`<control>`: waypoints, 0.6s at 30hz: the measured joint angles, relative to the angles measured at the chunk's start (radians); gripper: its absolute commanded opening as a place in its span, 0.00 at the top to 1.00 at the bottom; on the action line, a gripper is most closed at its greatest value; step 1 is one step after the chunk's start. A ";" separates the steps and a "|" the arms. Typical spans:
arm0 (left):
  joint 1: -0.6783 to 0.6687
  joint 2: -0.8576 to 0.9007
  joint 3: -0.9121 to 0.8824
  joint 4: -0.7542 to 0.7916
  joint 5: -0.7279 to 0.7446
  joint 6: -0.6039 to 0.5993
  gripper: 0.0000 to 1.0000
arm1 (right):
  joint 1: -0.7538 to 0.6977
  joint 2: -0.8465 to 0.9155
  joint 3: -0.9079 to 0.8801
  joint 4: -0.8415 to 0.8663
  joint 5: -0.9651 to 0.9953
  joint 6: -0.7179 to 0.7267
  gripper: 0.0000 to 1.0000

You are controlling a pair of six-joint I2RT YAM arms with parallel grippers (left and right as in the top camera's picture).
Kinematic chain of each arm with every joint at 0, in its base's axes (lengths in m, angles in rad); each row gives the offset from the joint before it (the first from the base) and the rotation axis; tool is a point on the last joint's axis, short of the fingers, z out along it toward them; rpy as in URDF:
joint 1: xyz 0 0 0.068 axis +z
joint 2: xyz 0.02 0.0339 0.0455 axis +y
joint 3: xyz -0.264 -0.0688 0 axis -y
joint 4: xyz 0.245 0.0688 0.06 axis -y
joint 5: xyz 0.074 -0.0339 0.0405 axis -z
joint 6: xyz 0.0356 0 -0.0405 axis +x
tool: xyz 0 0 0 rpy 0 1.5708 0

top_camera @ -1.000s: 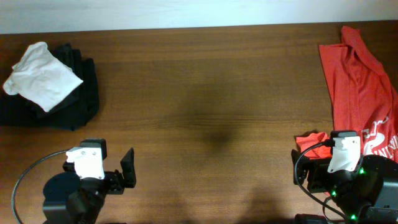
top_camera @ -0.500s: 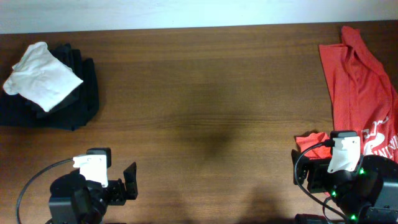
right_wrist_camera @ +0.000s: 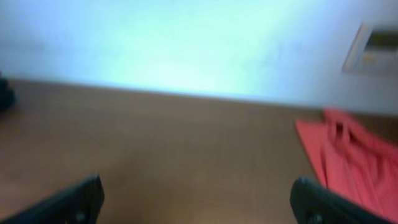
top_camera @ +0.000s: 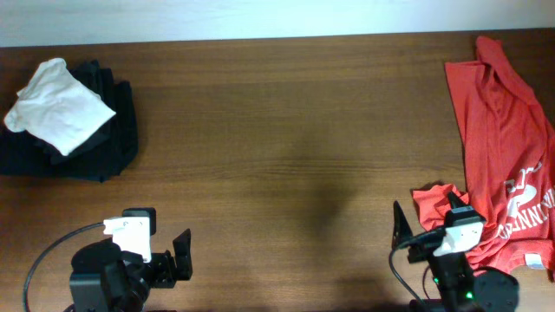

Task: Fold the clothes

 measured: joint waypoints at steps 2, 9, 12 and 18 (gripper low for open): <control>0.000 0.000 0.000 0.001 0.000 0.000 0.01 | 0.000 -0.004 -0.085 0.129 0.003 0.000 0.01; 0.000 0.000 0.000 0.002 0.000 0.000 0.01 | 0.000 -0.005 -0.306 0.488 0.031 -0.002 0.01; 0.000 0.000 0.000 0.001 0.000 0.000 0.01 | 0.000 -0.006 -0.370 0.532 0.035 -0.009 0.01; 0.000 0.000 0.000 0.002 0.000 0.000 0.01 | 0.000 -0.004 -0.381 0.414 0.037 -0.034 0.01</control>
